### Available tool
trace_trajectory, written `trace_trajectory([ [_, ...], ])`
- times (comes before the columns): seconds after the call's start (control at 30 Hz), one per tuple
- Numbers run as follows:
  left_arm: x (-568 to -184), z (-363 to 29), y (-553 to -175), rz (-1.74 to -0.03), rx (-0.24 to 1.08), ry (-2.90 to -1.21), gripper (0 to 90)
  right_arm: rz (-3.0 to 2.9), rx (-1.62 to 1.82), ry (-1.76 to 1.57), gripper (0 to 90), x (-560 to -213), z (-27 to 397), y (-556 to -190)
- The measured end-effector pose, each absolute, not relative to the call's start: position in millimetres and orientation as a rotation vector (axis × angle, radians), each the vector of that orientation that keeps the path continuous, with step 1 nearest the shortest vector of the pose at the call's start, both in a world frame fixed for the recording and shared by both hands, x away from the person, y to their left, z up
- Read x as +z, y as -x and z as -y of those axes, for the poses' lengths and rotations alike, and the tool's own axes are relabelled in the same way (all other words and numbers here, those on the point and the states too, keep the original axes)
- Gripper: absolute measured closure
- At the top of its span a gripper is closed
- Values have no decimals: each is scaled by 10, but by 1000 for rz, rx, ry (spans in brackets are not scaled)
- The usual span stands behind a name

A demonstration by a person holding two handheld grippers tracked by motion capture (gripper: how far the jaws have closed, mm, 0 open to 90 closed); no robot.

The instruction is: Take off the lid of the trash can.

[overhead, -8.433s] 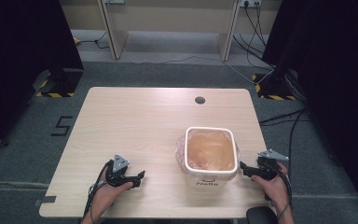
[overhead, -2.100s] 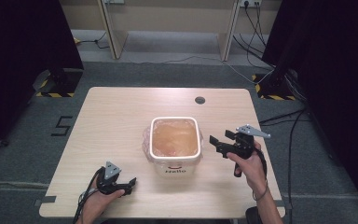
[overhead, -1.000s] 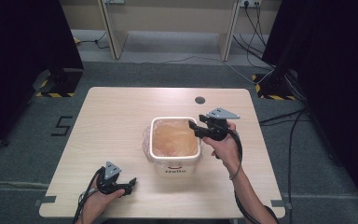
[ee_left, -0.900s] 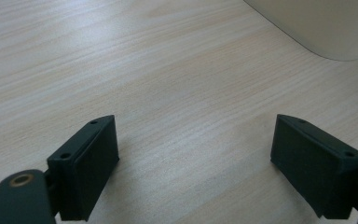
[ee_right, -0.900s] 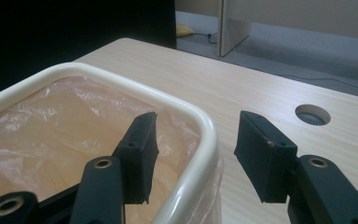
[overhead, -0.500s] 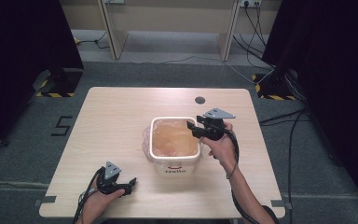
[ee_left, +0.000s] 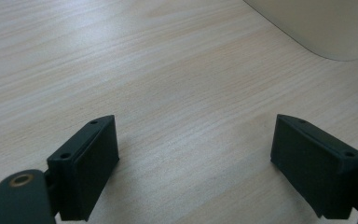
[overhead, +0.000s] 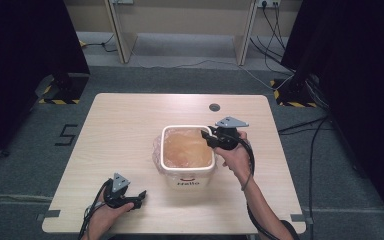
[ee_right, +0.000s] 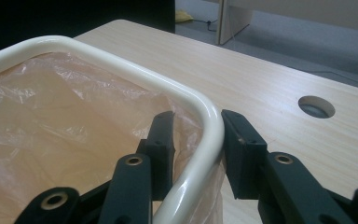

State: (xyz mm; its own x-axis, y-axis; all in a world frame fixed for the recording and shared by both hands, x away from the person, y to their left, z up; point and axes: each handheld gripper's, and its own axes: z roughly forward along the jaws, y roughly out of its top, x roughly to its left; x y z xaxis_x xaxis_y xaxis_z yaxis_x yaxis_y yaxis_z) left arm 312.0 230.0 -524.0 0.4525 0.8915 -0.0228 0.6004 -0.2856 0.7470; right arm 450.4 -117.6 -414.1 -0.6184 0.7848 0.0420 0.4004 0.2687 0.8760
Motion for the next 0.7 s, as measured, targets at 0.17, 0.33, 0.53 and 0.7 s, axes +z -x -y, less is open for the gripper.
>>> trace_trajectory([
  [0.17, -5239, -2300, -3120, -1244, 531, -2004, 140, -2124, 1290, -1062, 674, -4123, 1163, -4493],
  [0.33, -5238, -2302, -3120, -1242, 530, -2007, 140, -2100, 1282, -1028, 673, -4058, 1155, -4458],
  [0.53, -5238, -2303, -3121, -1241, 532, -2009, 140, -2082, 1290, -1004, 672, -3972, 1157, -4410],
  [0.7, -5238, -2303, -3121, -1241, 532, -2009, 140, -2078, 1283, -996, 666, -3944, 1160, -4404],
])
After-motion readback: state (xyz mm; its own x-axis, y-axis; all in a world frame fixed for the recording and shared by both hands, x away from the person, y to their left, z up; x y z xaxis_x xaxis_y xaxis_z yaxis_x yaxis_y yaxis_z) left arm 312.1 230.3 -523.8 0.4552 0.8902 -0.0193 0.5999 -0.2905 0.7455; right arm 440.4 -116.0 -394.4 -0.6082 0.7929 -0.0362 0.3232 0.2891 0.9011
